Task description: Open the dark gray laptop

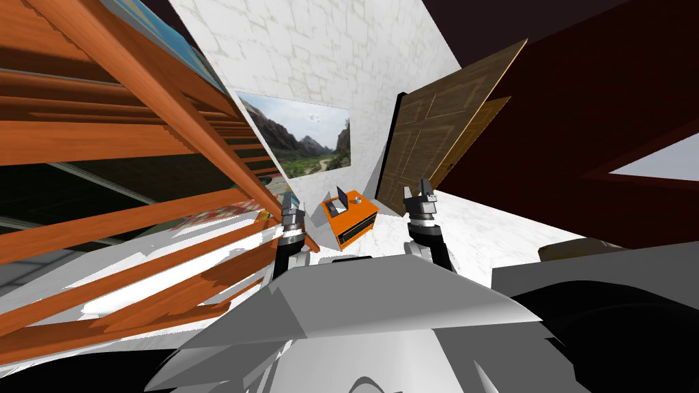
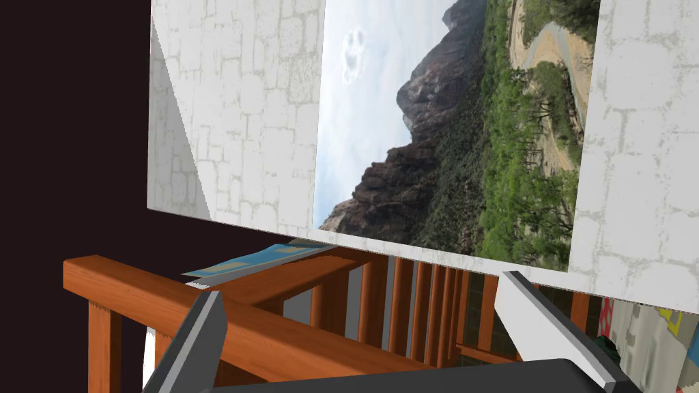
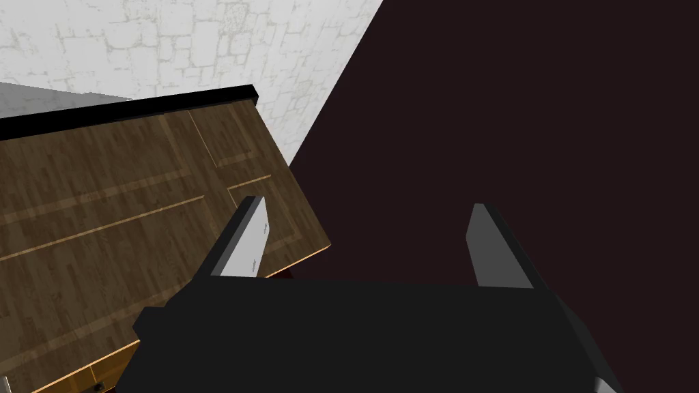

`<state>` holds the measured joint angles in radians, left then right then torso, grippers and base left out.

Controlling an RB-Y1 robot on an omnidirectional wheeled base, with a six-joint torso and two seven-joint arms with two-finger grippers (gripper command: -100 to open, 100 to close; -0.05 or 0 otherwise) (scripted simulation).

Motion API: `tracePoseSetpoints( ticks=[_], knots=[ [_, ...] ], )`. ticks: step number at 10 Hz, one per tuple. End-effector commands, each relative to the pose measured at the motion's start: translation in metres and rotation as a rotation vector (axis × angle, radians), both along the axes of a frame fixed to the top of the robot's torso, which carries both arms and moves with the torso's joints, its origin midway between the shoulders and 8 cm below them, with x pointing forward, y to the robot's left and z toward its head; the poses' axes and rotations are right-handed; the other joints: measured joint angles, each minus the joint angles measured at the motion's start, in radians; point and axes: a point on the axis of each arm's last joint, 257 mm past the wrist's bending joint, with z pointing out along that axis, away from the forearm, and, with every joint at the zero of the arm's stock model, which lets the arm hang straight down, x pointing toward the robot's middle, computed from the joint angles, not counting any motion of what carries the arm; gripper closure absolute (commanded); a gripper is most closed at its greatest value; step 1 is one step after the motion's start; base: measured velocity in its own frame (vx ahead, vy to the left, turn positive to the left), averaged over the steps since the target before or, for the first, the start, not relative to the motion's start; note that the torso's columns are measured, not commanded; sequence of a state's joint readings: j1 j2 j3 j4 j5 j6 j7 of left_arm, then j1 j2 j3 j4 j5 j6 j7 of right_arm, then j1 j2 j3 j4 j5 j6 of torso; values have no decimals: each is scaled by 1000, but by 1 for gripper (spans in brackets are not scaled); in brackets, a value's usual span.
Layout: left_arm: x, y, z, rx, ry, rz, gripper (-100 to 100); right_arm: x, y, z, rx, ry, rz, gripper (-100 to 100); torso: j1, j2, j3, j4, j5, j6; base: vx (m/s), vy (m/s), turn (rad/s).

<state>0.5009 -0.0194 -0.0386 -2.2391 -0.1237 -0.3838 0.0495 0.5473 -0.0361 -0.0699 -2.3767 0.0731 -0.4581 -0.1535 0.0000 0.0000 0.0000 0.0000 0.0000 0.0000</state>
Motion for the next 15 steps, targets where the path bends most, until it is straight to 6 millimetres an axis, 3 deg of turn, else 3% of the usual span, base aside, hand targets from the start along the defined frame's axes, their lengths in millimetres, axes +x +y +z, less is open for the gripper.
tracePoseSetpoints(
  ticks=[1, 9, 10, 12, 15],
  knots=[
    [0, 0, 0, 0, 0, 0, 0, 0, 0, 0, 0, 0, 0, 0, 0, 40, -82, 41, 0, 0, 0, 0, 0],
    [0, 0, 0, 0, 0, 0, 0, 0, 0, 0, 0, 0, 0, 0, 0, 618, -1234, 617, 0, 0, 0, 0, 0],
    [2, -1, -3, 37, 12, -8, -100, 0, 0, 0, 0, 0, 0, 0, 0, 691, -1382, 691, 0, 0, 18, -17, -4],
    [7, 0, -10, 97, 33, -12, -100, 0, 0, 0, 0, 0, 0, 0, -1, 733, -1471, 734, 0, 0, 29, -48, -4],
    [19, 7, -22, 188, 71, 4, -100, 0, 0, 0, 0, 0, 0, 0, -1, 737, -1476, 738, 0, 0, 50, -85, -5]
  ],
)
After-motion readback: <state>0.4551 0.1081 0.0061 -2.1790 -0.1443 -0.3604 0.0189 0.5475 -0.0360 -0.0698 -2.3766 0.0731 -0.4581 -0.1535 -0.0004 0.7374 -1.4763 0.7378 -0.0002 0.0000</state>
